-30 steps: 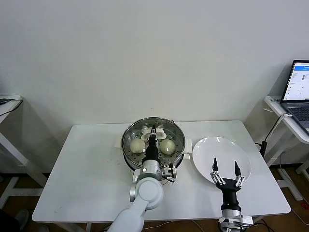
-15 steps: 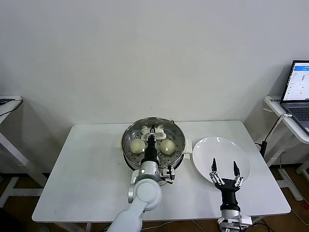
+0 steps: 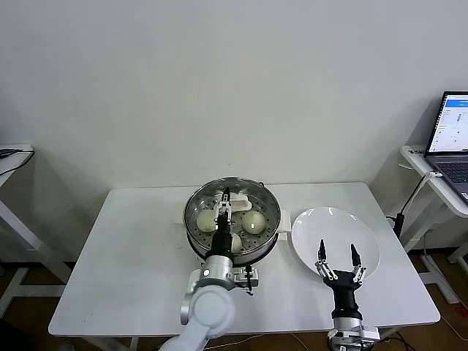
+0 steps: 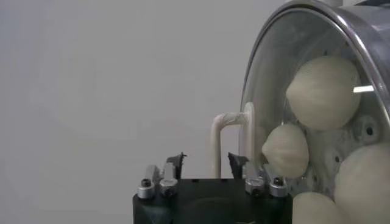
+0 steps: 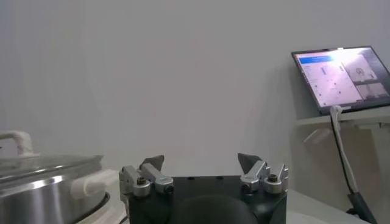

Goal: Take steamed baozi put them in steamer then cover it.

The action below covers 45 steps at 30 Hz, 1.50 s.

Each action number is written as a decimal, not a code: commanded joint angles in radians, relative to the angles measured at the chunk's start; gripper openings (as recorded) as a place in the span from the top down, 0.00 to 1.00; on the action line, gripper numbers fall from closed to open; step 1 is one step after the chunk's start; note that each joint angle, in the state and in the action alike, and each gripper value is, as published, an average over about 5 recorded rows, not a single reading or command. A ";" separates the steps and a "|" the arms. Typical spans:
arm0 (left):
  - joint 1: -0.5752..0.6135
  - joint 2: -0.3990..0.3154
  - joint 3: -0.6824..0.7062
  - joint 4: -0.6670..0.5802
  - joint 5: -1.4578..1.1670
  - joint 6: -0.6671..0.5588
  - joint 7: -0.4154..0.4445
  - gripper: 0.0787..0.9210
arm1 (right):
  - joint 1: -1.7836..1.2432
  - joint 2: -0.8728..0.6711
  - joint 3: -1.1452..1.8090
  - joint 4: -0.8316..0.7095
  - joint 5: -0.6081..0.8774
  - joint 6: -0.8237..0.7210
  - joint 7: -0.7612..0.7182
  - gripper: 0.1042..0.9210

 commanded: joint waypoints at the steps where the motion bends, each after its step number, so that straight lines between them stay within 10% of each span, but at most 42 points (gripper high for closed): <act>1: 0.183 0.076 -0.087 -0.329 -0.266 -0.056 -0.183 0.17 | -0.005 -0.006 0.000 0.010 -0.002 -0.024 0.000 0.12; 8: 0.381 0.108 -0.389 -0.447 -1.010 -0.285 -0.389 0.12 | -0.031 -0.016 -0.002 0.088 -0.013 -0.102 -0.002 0.12; 16: 0.459 0.026 -0.735 -0.262 -1.412 -0.509 -0.205 0.12 | -0.060 -0.028 -0.011 0.212 -0.016 -0.172 0.008 0.12; 45: 0.519 -0.002 -0.711 -0.188 -1.412 -0.613 -0.149 0.12 | -0.103 -0.031 0.009 0.276 -0.020 -0.186 0.008 0.12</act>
